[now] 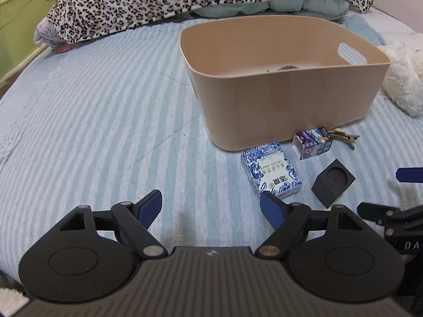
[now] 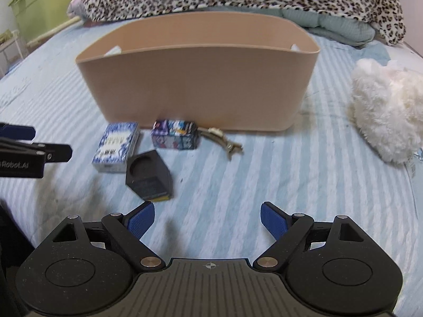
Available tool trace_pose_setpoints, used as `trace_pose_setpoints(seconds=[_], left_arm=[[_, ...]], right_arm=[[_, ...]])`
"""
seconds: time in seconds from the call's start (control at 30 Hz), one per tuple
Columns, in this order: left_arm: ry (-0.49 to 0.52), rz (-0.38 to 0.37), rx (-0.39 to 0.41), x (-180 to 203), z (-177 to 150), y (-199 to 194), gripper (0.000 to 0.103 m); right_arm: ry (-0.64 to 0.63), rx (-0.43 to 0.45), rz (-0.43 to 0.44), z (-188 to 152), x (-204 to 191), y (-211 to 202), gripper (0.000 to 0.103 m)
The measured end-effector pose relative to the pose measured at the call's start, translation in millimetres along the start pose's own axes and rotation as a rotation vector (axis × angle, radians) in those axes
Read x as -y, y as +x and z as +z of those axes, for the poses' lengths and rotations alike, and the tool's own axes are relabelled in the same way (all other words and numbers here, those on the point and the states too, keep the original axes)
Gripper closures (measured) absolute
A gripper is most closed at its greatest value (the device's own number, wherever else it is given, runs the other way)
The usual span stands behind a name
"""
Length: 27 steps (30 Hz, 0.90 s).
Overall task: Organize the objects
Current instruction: 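Move both tools back toward the remaining boxes beside the basket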
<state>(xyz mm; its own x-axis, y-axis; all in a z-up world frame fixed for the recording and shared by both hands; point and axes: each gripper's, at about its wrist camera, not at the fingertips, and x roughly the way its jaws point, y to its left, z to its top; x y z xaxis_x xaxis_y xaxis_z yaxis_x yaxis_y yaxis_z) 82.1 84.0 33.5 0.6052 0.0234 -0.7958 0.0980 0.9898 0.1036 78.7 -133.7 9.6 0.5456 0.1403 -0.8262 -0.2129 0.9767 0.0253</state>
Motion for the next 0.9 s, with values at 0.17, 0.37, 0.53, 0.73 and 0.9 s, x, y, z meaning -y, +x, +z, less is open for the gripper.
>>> trace_pose_setpoints(seconds=[0.17, 0.37, 0.53, 0.73, 0.9], left_arm=[[-0.002, 0.003, -0.021, 1, -3, 11, 0.021], [-0.029, -0.001, -0.035, -4, -1, 22, 0.021], [-0.050, -0.001, -0.022, -5, 3, 26, 0.021], [-0.082, -0.002, -0.035, -8, 9, 32, 0.021], [-0.095, -0.013, -0.014, -4, 15, 31, 0.021]], right_arm=[[-0.033, -0.027, 0.014, -1, -9, 10, 0.014], [-0.057, -0.052, 0.039, 3, -18, 25, 0.015], [-0.046, -0.052, 0.057, 7, -24, 31, 0.015], [-0.007, -0.025, 0.041, 15, -20, 38, 0.021], [0.049, -0.007, 0.043, 17, -8, 38, 0.024]])
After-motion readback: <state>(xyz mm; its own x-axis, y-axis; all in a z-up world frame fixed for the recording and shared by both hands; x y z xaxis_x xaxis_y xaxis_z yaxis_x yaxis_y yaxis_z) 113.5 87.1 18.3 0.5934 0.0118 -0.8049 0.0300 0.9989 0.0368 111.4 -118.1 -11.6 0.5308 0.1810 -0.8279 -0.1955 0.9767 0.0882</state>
